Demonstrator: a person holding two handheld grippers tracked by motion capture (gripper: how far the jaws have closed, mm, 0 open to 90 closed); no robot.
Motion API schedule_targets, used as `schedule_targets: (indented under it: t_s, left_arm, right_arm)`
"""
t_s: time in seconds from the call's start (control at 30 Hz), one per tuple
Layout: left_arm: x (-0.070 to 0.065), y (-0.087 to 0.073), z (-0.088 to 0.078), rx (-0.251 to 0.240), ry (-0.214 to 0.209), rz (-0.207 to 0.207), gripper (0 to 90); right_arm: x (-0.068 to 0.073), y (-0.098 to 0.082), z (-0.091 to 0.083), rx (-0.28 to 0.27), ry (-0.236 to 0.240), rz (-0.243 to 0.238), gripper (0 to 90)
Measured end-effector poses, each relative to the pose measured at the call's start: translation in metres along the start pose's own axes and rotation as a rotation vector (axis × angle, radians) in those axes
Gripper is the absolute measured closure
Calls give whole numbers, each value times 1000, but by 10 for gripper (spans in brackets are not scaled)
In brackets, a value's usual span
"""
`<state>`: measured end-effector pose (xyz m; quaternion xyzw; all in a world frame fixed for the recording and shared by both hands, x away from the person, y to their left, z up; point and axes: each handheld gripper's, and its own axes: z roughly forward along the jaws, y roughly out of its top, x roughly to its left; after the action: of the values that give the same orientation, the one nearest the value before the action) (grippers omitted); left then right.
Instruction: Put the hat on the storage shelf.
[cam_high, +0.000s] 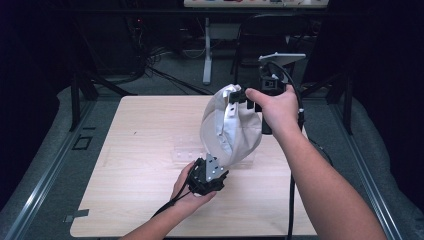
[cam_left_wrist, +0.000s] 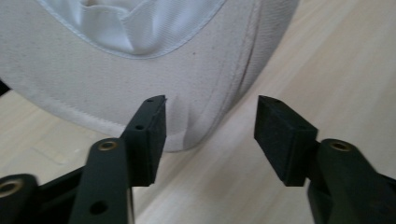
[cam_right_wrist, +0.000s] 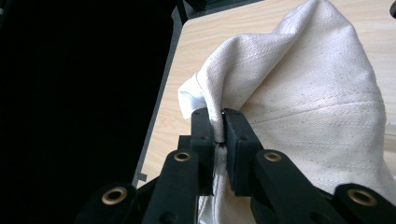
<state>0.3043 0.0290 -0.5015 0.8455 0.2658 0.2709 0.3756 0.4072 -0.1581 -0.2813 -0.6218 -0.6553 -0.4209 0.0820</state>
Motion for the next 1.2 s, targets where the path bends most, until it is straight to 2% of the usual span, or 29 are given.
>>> schedule_targets:
  t_s: [0.1, 0.2, 0.37, 0.47, 0.6, 0.67, 0.8, 1.03, 1.2]
  left_arm:
    - [4, 1, 4, 23, 21, -4, 571]
    - [10, 0, 6, 38, 37, -1, 639]
    - [21, -3, 6, 41, 40, -11, 743]
    - [30, -3, 6, 36, 24, -31, 776]
    - [43, -5, 7, 4, -25, -97, 807]
    - [49, -6, 8, -3, -44, -117, 811]
    - [55, -8, 9, -19, -43, -139, 830]
    - [56, -12, 13, -16, -68, -161, 843]
    - [58, -20, 16, -13, -86, -200, 846]
  right_arm:
    - [0, 1, 2, 4, -3, 5, 831]
    - [0, 2, 2, 3, -7, 8, 830]
    - [-2, 3, 1, -4, -12, 14, 830]
    - [-2, 5, 1, -7, -12, 18, 830]
    - [-1, 5, 2, -12, -6, 19, 830]
    - [0, 6, 3, -14, -4, 18, 830]
    - [2, 7, 7, -17, 3, 16, 830]
    - [3, 6, 19, -2, -6, -2, 830]
    - [0, 6, 29, 17, -20, 0, 830]
